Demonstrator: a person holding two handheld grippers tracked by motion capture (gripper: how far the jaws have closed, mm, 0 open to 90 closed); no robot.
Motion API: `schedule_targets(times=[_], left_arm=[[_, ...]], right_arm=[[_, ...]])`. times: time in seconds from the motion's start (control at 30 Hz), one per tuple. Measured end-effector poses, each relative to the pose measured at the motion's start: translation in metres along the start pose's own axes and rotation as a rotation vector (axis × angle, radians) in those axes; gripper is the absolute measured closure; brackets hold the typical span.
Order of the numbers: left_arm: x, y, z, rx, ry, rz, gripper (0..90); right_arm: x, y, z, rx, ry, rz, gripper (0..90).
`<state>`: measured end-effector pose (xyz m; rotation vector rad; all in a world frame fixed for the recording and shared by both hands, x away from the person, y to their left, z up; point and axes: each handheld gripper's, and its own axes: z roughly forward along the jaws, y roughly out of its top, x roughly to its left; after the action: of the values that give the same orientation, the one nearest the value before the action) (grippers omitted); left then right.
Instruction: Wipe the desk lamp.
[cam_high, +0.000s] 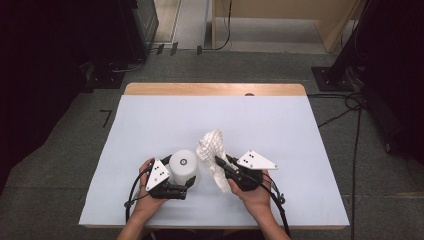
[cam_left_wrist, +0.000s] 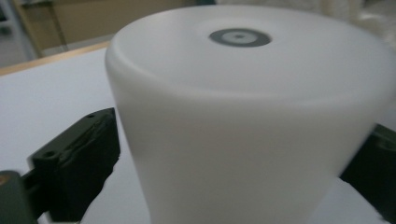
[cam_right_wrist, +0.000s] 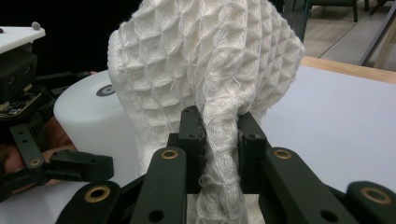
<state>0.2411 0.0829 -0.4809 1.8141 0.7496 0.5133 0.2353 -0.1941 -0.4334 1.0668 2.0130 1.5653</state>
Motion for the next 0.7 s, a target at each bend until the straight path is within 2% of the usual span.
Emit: schedule_targets(times=[0.13, 0.17, 0.2, 0.23, 0.27, 0.3, 0.33, 0.4, 0.43, 0.47, 0.53, 0.6, 0.63, 0.67, 0.7], left_arm=[[-0.015, 0.0, -0.002, -0.022, 0.093, -0.026, 0.0], [-0.02, 0.0, -0.001, -0.017, 0.119, -0.024, 0.0], [-0.028, 0.001, 0.003, 0.004, 0.17, -0.027, 0.0], [-0.028, 0.001, 0.003, 0.004, 0.17, -0.027, 0.0], [-0.032, 0.001, 0.007, 0.019, 0.208, -0.053, 0.0], [-0.032, 0.001, 0.007, 0.019, 0.208, -0.053, 0.0], [-0.033, 0.001, 0.008, 0.021, 0.218, -0.076, 0.0], [-0.034, 0.0, 0.008, 0.023, 0.225, -0.073, 1.0], [-0.034, 0.0, 0.008, 0.023, 0.24, -0.072, 4.6], [-0.031, 0.0, 0.007, 0.021, 0.226, -0.077, 8.3], [-0.03, 0.0, 0.006, 0.021, 0.218, -0.076, 8.5], [-0.024, 0.001, 0.004, 0.028, 0.173, -0.094, 8.5], [-0.024, 0.001, 0.004, 0.028, 0.173, -0.094, 8.5], [-0.016, 0.002, 0.0, 0.012, 0.104, -0.141, 8.6], [-0.014, 0.003, -0.001, -0.001, 0.07, -0.156, 8.6]], right_arm=[[-0.001, 0.001, 0.0, -0.001, -0.002, 0.0, 76.9], [-0.001, 0.001, 0.0, -0.001, -0.003, -0.001, 76.9], [-0.002, 0.0, 0.0, -0.001, -0.005, 0.003, 76.9], [-0.002, 0.0, 0.0, -0.001, -0.005, 0.003, 76.9], [-0.003, 0.0, 0.0, 0.0, -0.006, 0.006, 76.9], [-0.003, 0.0, 0.0, 0.0, -0.006, 0.006, 76.9], [-0.004, -0.001, 0.0, 0.004, -0.006, 0.006, 76.9], [-0.004, -0.002, 0.0, 0.005, -0.008, 0.007, 76.9], [-0.005, -0.002, 0.0, 0.005, -0.009, 0.008, 76.9], [-0.005, -0.003, 0.001, 0.007, -0.007, 0.011, 76.9], [-0.004, -0.003, 0.003, 0.011, -0.005, 0.01, 76.9], [-0.003, -0.003, 0.004, 0.009, 0.001, 0.009, 76.9], [-0.003, -0.003, 0.004, 0.009, 0.001, 0.009, 76.9], [-0.001, -0.002, 0.004, 0.01, 0.012, 0.009, 76.9], [0.0, -0.002, 0.004, 0.008, 0.02, 0.009, 76.8]])
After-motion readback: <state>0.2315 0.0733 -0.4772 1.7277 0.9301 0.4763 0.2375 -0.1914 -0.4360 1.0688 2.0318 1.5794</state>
